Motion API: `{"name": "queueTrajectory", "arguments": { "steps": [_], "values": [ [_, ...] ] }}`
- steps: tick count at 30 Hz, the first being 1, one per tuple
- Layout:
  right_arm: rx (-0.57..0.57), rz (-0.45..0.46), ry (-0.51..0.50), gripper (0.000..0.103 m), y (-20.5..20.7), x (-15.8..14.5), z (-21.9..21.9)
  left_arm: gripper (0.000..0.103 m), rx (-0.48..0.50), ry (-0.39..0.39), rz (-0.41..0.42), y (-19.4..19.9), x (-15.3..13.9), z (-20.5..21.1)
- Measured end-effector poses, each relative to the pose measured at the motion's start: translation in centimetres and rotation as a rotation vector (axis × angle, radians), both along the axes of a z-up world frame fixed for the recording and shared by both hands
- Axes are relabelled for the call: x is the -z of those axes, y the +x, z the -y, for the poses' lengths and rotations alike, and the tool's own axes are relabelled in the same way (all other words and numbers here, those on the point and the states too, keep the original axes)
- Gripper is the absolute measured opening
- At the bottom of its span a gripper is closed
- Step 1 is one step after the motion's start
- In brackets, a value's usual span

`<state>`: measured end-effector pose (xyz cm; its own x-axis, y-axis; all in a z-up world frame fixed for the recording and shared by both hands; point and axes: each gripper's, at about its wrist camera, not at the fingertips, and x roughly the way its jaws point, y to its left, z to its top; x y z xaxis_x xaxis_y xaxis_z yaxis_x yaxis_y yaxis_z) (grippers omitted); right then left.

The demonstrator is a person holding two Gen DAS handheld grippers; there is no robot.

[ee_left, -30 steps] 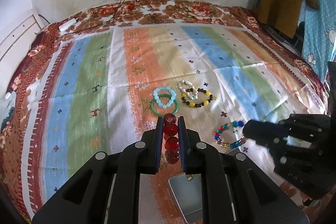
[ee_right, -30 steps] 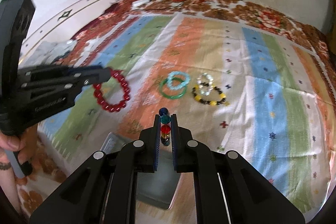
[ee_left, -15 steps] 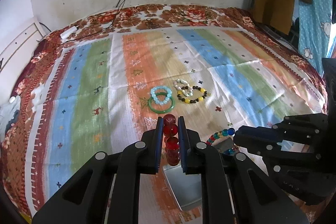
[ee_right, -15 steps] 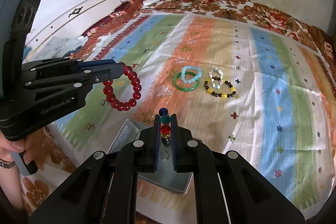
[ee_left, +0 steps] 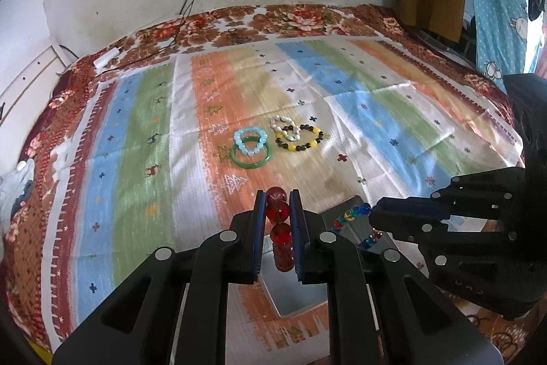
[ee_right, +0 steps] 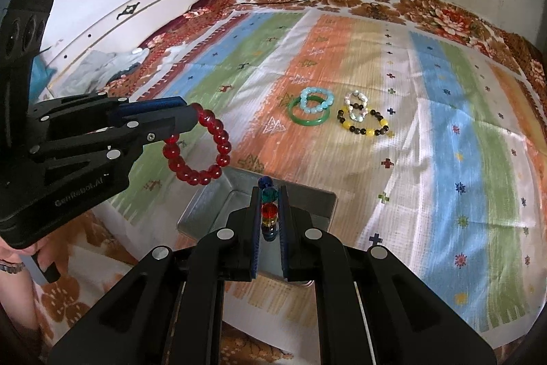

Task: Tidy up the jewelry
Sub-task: 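Carry both bracelets over the silver tin and open both tools to release them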

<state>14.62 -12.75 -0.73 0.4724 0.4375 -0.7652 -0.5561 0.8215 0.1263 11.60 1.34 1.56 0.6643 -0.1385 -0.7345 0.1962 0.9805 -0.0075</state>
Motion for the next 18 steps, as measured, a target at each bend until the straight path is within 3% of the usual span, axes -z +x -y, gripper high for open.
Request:
{"name": "queueTrajectory", "arguments": {
  "steps": [12, 14, 16, 17, 18],
  "values": [
    [-0.023, -0.032, -0.016, 0.010, -0.6, 0.9, 0.3, 0.014, 0.019, 0.011, -0.020, -0.7, 0.8, 0.9],
    [-0.011, -0.039, -0.002, 0.011, -0.5, 0.9, 0.5, 0.017, 0.015, 0.011, -0.021, -0.7, 1.0, 1.0],
    [-0.017, -0.044, -0.006, 0.028, -0.4, 1.0, 0.6, 0.027, 0.002, 0.015, -0.027, -0.5, 1.1, 0.8],
    [-0.009, -0.033, -0.011, 0.050, -0.3, 0.9, 0.7, 0.032, -0.009, 0.016, -0.029, -0.4, 1.2, 0.6],
    [0.002, -0.016, -0.011, 0.055, -0.4, 0.8, 0.9, 0.033, -0.025, 0.016, -0.030, -0.3, 1.2, 0.2]
  ]
}}
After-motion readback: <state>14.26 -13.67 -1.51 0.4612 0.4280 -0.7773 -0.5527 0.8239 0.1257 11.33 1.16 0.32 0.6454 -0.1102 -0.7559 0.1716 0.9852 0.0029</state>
